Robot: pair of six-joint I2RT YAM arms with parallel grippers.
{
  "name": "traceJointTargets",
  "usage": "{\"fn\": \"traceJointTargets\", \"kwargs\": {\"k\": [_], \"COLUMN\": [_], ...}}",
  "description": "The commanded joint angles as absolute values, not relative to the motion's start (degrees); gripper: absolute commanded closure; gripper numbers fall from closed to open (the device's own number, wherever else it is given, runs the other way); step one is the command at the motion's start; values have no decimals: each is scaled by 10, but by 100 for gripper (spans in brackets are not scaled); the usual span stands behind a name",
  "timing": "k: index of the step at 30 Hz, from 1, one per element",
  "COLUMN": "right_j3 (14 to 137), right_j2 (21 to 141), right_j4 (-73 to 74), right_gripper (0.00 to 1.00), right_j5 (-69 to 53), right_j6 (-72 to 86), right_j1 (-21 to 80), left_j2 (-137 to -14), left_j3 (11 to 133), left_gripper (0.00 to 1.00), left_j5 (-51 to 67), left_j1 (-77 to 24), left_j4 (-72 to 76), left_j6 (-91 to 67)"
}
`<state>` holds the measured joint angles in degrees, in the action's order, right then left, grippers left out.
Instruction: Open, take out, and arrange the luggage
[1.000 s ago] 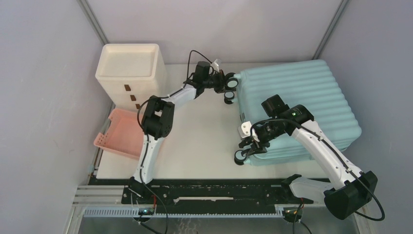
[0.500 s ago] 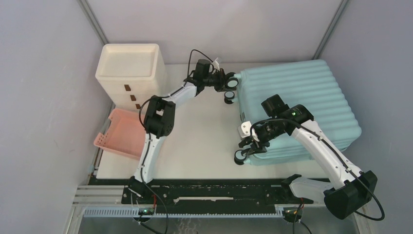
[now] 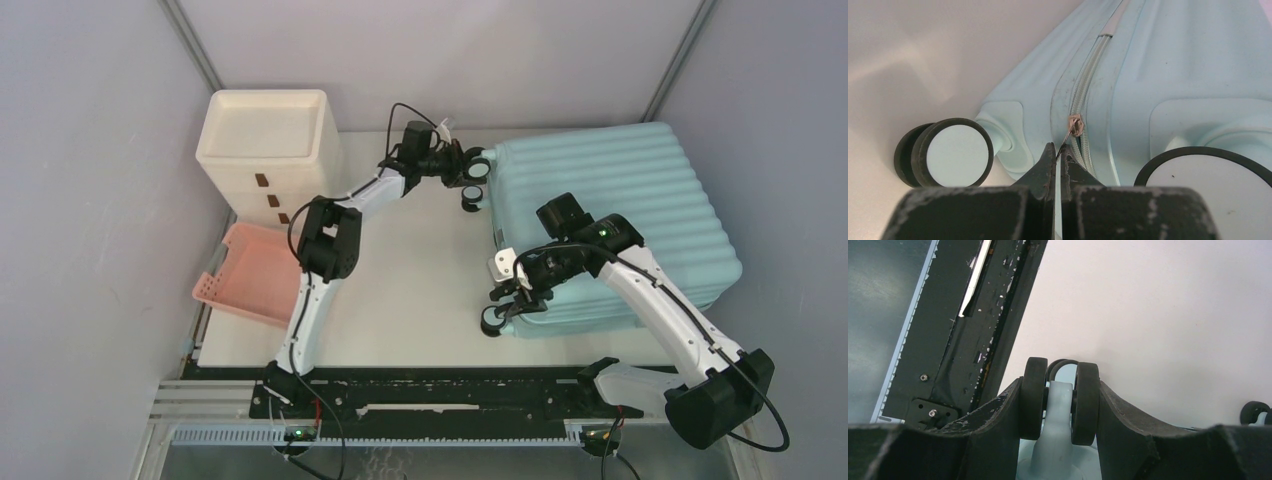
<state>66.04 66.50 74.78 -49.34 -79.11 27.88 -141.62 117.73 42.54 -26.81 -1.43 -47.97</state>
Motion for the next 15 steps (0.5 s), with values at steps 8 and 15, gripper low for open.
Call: {"fn": "traceJointTargets", "kwargs": {"k": [8, 15], "right_j3": [643, 643], "right_j2": [672, 670], "right_j4": [808, 809], "right_gripper": [100, 100], "right_j5": [-604, -603], "right_j6": [-852, -852], "right_j1": [301, 302], "left_j2": [-1457, -1447], "left_j3": [1252, 1249], "left_gripper": [93, 90], "left_j5": [245, 209], "left_j1": [-249, -249], "left_j4": [62, 55], "left_j6": [-529, -522]}}
